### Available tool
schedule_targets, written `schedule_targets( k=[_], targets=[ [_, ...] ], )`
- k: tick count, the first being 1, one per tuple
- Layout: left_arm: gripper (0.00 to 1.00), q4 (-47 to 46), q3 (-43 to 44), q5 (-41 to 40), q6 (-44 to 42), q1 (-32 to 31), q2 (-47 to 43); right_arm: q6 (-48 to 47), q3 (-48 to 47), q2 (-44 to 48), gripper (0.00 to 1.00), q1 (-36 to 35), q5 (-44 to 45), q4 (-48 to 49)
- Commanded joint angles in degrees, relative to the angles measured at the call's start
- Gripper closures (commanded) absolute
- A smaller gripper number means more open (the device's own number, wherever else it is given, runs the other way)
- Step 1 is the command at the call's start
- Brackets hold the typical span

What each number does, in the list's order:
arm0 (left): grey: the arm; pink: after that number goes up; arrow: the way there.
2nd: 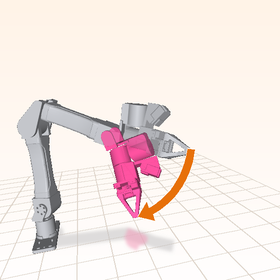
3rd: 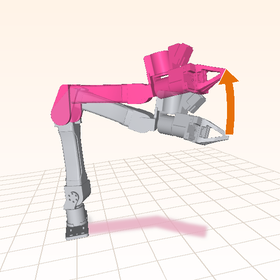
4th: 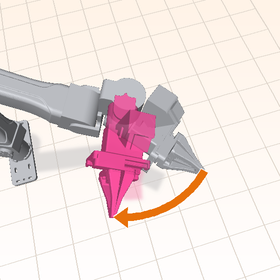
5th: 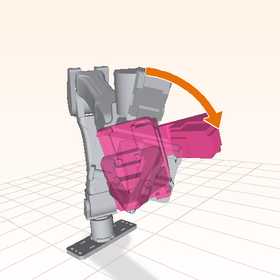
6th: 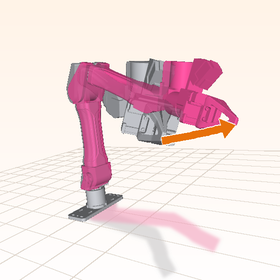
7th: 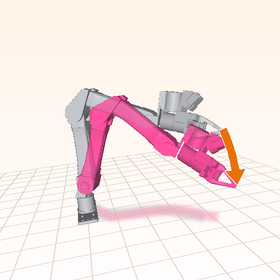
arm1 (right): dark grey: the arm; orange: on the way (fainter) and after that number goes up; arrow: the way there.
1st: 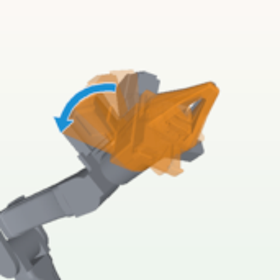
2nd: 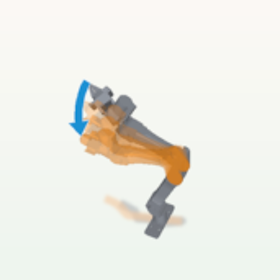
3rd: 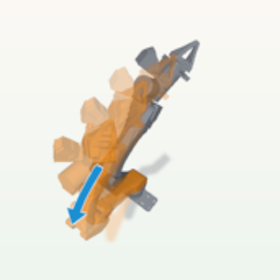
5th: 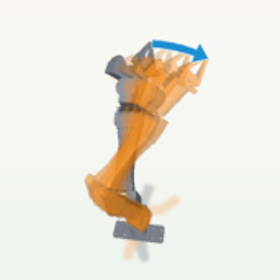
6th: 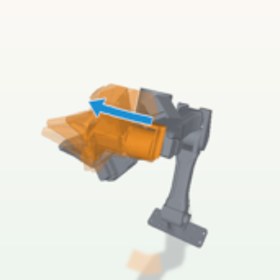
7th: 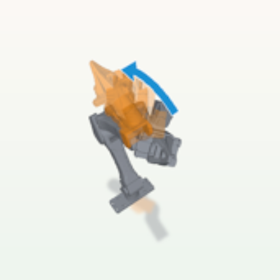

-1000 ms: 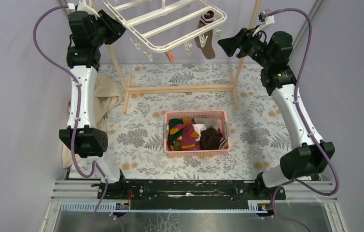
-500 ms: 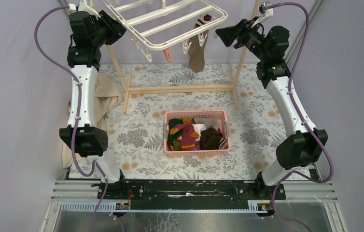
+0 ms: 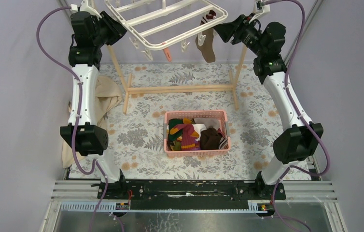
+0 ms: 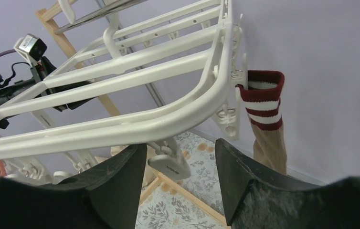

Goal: Remove the socks clipped to the hanger
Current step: Adjust the hanger on the clothesline.

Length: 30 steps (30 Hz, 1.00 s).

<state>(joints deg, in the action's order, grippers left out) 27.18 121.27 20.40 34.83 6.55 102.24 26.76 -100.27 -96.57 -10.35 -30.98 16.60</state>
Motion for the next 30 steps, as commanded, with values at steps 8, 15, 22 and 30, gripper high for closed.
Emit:
schedule_targets(
  k=[8,15,22,30],
  targets=[
    [0.62,-1.8,2.4,2.0,-0.9,0.6,2.4,-1.5,-5.7,-1.3,0.66,-4.1,1.7,3.2],
    [0.56,-1.7,3.4,2.7,-1.1,0.3,3.1,-6.7,2.2,6.5,0.74,-5.0,9.2,2.5],
    [0.38,-0.2,1.4,2.4,-2.9,0.3,-0.2,-9.4,6.2,11.5,0.75,-5.0,12.2,1.0],
    [0.35,0.7,-2.6,2.6,-3.2,0.3,-4.4,-10.2,7.8,14.8,0.75,-5.0,12.9,0.3]
  ],
)
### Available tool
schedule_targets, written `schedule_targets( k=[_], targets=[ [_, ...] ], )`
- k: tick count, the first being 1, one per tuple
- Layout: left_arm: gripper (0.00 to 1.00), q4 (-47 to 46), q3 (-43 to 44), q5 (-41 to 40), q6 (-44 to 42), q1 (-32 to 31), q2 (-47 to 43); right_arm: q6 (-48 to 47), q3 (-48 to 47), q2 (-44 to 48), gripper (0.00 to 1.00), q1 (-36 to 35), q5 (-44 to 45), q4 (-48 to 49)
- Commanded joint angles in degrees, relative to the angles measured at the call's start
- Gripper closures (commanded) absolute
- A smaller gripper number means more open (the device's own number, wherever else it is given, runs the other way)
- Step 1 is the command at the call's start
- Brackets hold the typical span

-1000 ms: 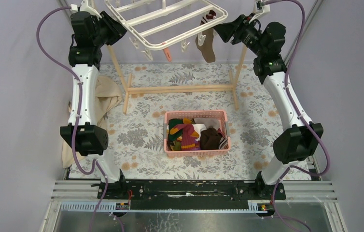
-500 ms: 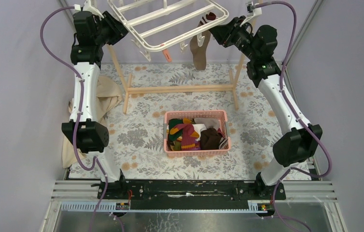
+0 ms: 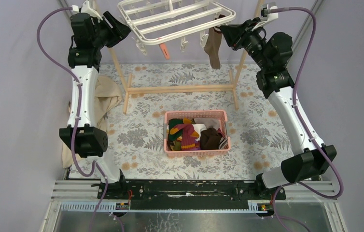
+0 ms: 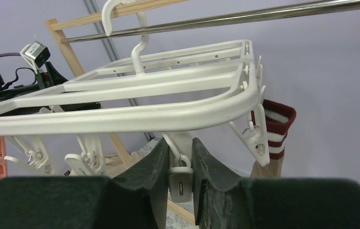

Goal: Remove the socks clipped to the hanger
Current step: Adjust the hanger on the clothesline.

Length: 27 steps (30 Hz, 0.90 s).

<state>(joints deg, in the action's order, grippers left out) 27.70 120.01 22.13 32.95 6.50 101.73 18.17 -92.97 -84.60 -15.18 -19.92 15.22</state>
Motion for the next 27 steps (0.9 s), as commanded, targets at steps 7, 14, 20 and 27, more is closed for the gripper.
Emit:
schedule_targets(
  k=[7,14,20,27],
  targets=[
    [0.35,0.7,-6.8,0.4,-1.6,0.3,-9.7,-0.7,1.8,5.2,0.75,-0.4,-1.5,1.7],
    [0.34,1.5,-9.5,0.3,-2.0,0.3,-13.1,-2.1,-0.1,4.9,0.75,-2.9,-4.4,0.1],
    [0.34,2.0,-10.0,0.4,-2.2,0.3,-13.9,-7.4,-5.4,2.8,0.75,-7.5,-3.7,-5.6],
    [0.34,3.9,-10.1,-2.1,-3.7,0.4,-15.0,-12.1,-10.2,0.4,0.75,-13.0,0.0,-10.7]
  ],
)
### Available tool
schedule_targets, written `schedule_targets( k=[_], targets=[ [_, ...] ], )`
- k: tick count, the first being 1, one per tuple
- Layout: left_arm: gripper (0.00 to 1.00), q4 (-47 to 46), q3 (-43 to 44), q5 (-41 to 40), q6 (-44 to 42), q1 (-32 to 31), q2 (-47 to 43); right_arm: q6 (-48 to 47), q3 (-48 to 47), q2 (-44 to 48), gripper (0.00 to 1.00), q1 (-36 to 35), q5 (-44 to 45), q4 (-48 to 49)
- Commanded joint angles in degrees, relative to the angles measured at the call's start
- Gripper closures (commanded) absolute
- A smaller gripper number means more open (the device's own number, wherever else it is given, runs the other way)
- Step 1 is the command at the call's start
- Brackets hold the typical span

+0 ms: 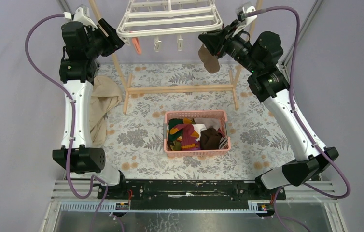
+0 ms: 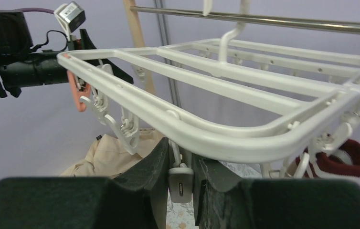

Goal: Remove the socks clipped to the hanger
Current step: Adjust the hanger on the clothesline.

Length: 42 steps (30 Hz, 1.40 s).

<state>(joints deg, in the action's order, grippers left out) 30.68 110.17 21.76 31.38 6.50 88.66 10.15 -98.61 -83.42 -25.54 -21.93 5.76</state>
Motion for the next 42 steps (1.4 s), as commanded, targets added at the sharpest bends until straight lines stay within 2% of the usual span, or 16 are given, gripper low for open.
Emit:
schedule_targets(
  k=[1,11,25,30,35,42],
  targets=[
    [0.34,1.4,-0.4,-2.6,-2.6,0.4,-2.2,-4.6,-5.1,-1.0,0.75,-3.2,2.5,-1.7],
    [0.3,4.1,-7.3,-10.7,-4.1,2.7,-8.6,-8.6,-10.2,-5.3,0.74,-9.2,5.9,-5.1],
    [0.28,2.8,-11.3,-8.6,-3.4,2.8,-11.4,-13.3,-20.2,-13.8,0.74,-17.9,16.2,-10.1],
    [0.29,2.2,-10.3,-8.2,-2.8,2.8,-12.2,-16.0,-23.8,-16.3,0.75,-21.0,20.0,-12.3],
    [0.29,4.3,-5.9,-8.0,-2.6,2.8,-12.9,-17.2,-23.5,-16.2,0.74,-21.7,21.7,-12.9],
    [0.4,7.6,0.5,-4.6,-1.3,2.8,-12.4,-18.1,-22.6,-15.4,0.74,-21.8,23.0,-13.3]
  ],
)
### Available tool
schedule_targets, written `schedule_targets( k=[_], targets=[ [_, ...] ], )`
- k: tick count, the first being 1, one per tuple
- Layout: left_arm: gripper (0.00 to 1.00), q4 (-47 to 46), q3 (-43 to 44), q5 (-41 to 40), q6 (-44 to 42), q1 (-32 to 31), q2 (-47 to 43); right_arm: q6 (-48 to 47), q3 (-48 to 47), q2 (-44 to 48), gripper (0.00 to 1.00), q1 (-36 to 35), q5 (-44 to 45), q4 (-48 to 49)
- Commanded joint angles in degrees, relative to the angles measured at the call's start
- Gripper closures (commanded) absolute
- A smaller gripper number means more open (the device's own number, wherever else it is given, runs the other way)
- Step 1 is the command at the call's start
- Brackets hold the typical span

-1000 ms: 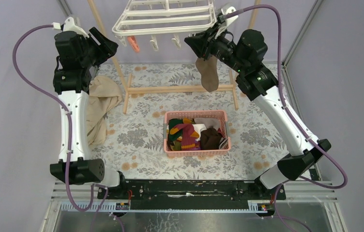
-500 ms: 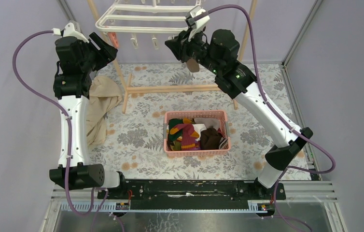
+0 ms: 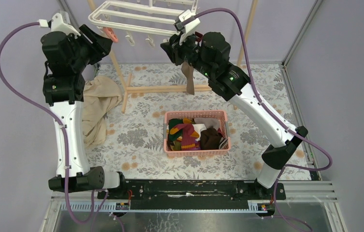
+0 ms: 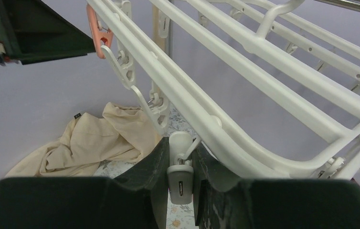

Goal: Remove the socks clipped to the hanger
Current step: Adjust the hanger on the clothesline.

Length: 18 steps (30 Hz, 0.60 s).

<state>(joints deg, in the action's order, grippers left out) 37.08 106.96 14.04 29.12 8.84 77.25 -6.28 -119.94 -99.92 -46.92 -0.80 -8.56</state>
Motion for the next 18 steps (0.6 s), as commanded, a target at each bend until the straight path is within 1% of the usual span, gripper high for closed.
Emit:
schedule_targets(
  k=[1,6,11,18],
  targets=[
    [0.42,1.4,4.2,3.7,1.3,0.4,-0.8,-1.7,-1.0,1.2,0.74,-0.4,1.9,0.9],
    [0.44,-0.2,5.8,4.2,2.8,0.4,0.1,-2.2,-0.7,1.7,0.74,-0.5,1.6,1.0],
    [0.45,1.1,13.4,3.2,2.2,0.4,7.4,-3.0,-0.4,2.1,0.74,-1.1,1.5,1.0],
    [0.47,0.3,19.0,4.5,2.9,0.4,15.6,-3.9,1.7,5.0,0.74,-1.8,2.6,2.2]
  ],
)
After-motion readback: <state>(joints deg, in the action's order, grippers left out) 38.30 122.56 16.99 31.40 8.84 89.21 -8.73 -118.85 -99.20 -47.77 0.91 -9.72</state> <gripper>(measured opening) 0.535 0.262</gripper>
